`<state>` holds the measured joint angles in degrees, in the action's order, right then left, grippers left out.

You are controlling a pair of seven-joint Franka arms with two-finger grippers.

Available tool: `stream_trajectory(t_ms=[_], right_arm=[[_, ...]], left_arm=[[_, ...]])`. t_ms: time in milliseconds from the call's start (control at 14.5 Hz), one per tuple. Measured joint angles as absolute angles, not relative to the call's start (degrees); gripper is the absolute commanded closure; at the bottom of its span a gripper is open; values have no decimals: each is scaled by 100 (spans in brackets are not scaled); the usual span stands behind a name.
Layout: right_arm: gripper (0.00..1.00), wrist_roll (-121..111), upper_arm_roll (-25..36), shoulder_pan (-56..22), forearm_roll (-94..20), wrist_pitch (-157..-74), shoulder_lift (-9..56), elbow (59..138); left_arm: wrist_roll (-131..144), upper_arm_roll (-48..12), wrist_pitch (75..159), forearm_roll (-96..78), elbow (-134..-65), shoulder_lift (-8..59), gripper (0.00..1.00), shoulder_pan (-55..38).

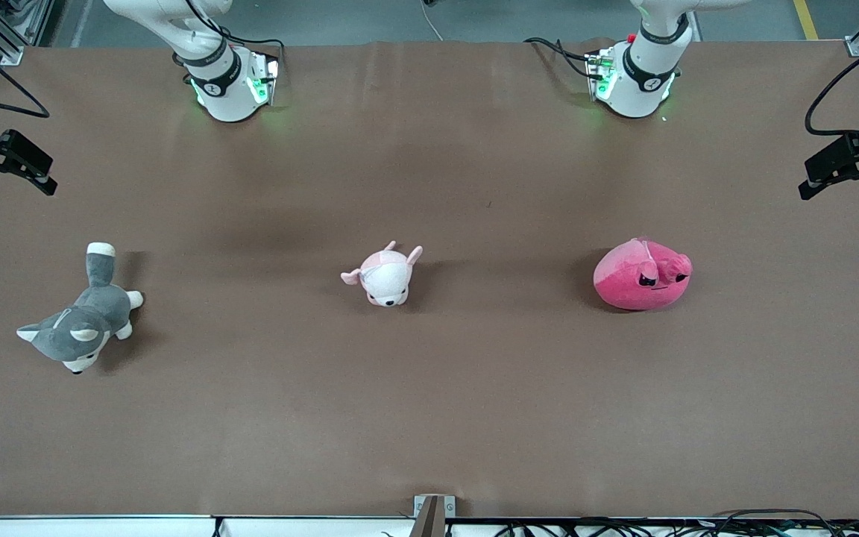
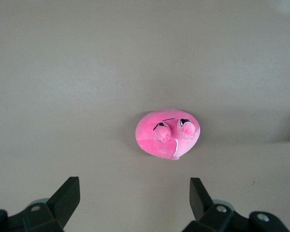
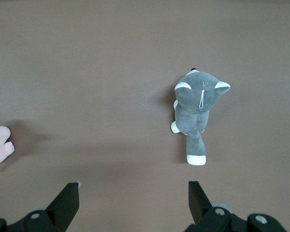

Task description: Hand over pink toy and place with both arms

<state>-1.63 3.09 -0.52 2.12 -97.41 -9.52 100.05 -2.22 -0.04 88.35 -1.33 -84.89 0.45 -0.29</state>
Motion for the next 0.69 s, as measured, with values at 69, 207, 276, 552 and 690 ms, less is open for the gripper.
stream_trajectory(t_ms=[69, 207, 276, 552, 690], right_arm=[[0, -162, 312, -52, 212, -9738, -950, 9999], [0, -162, 312, -52, 212, -9738, -935, 9999], [0, -163, 312, -52, 212, -9737, -928, 9999], [0, -164, 312, -52, 212, -9661, -919, 9998], [0, -164, 312, -52, 212, -9641, -919, 9998]], left_arm=[[-222, -4, 8835, -133, -8489, 45, 0, -29], [-222, -4, 8835, -133, -8490, 45, 0, -29], [-222, -4, 8835, -133, -8490, 45, 0, -29], [-201, 2, 8829, -133, -8534, 66, 0, -26], [-198, 7, 8789, -133, -8580, 157, 0, -16]])
